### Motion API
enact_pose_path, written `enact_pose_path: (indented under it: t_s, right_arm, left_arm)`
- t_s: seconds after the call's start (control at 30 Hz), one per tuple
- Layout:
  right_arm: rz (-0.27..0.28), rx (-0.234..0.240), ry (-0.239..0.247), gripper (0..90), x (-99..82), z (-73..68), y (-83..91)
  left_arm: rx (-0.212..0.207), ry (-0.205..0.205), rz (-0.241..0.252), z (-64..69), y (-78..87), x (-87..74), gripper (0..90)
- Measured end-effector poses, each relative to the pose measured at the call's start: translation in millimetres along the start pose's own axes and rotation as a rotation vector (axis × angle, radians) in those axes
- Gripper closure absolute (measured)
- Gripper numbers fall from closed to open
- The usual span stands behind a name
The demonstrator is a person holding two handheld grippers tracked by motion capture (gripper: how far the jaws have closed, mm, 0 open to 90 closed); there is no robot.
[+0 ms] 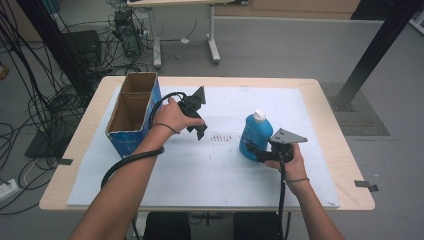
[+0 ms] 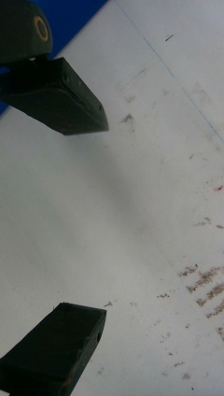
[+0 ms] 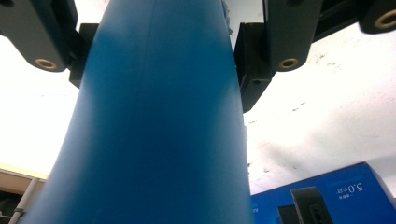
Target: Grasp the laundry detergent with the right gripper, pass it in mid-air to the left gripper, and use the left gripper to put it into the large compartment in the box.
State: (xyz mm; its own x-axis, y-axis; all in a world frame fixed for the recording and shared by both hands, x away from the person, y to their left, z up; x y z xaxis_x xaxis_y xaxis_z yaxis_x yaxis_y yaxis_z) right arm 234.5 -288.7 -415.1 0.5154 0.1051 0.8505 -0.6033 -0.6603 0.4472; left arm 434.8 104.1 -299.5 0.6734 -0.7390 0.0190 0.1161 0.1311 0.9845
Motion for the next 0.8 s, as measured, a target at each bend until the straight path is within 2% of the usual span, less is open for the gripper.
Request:
enact_pose_path:
  t_s: [0.2,0.5,0.8]
  right_arm:
    - [-0.019,0.013,0.029,41.2,4.7,0.3,0.2]
    - [-0.023,0.042,0.002,41.3,6.8,5.1,4.6]
    - [-0.029,0.076,-0.01,41.3,13.8,7.5,9.8]
  left_arm:
    - [-0.016,-0.013,0.017,1.0,3.4,-3.0,9.8]
    - [-0.027,-0.047,0.036,2.8,10.2,-6.1,9.7]
    - [-0.025,-0.11,0.061,15.5,26.5,-9.7,9.9]
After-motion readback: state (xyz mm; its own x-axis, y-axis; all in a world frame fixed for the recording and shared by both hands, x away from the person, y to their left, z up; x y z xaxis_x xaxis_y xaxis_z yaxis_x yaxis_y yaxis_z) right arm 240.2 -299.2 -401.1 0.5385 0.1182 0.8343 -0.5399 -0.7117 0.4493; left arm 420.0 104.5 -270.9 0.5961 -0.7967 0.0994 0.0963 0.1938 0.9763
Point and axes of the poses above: each handheld gripper's, and its own axes: y roughly backward along the jaws, x roughly out of its top, z roughly to its right, the point moved 3 cm from there along -y, roughly forward along the jaws, and after that the axes turned 14 degrees about -y, right-handed, at the moved point
